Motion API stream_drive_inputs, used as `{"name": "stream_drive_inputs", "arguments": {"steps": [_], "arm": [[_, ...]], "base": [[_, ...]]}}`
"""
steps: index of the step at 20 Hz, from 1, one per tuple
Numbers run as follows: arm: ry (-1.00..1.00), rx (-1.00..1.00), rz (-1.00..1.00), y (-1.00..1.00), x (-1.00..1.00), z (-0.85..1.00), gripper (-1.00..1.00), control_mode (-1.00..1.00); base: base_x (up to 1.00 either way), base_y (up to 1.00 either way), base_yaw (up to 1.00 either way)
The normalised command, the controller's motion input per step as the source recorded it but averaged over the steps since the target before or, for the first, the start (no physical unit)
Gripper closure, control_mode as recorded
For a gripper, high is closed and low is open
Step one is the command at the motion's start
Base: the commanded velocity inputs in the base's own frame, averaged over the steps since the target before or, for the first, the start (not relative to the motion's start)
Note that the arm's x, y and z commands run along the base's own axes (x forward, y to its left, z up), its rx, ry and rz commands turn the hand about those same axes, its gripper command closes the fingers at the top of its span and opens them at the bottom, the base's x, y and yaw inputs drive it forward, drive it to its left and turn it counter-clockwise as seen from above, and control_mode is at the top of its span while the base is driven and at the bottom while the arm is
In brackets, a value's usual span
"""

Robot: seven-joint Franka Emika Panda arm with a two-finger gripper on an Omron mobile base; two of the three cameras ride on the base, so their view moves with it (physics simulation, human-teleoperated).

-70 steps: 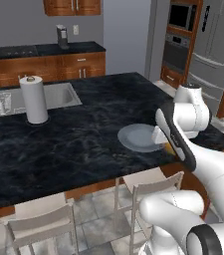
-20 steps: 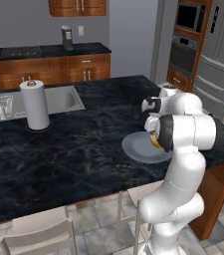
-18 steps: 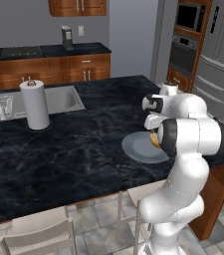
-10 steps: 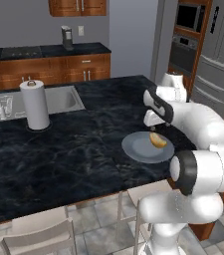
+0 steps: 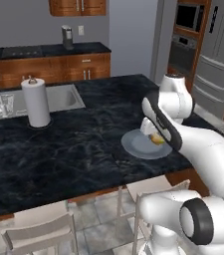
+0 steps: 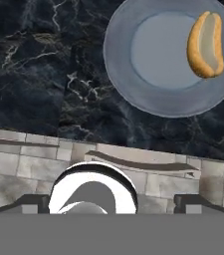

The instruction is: Move the hot dog bun to the plate on the dining table and place the condiment next to that plate. Then navigate to the fridge and take the sausage and place it on the plate as well.

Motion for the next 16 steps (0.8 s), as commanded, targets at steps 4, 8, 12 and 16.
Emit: {"name": "stream_drive_inputs", "arguments": {"steps": [4, 8, 12, 16], "arm": [[0.0, 0.0, 0.0, 0.0, 0.0, 0.0, -1.0, 1.0], [0.0, 0.0, 0.0, 0.0, 0.0, 0.0, -1.0, 1.0], [0.0, 0.0, 0.0, 0.0, 0.0, 0.0, -1.0, 1.0], [0.0, 0.0, 0.0, 0.0, 0.0, 0.0, -1.0, 1.0]], "base": [[-1.0, 0.77, 0.0], [-0.92, 1.0, 0.0], [-0.46, 1.0, 0.0], [-0.23, 1.0, 0.0]]}}
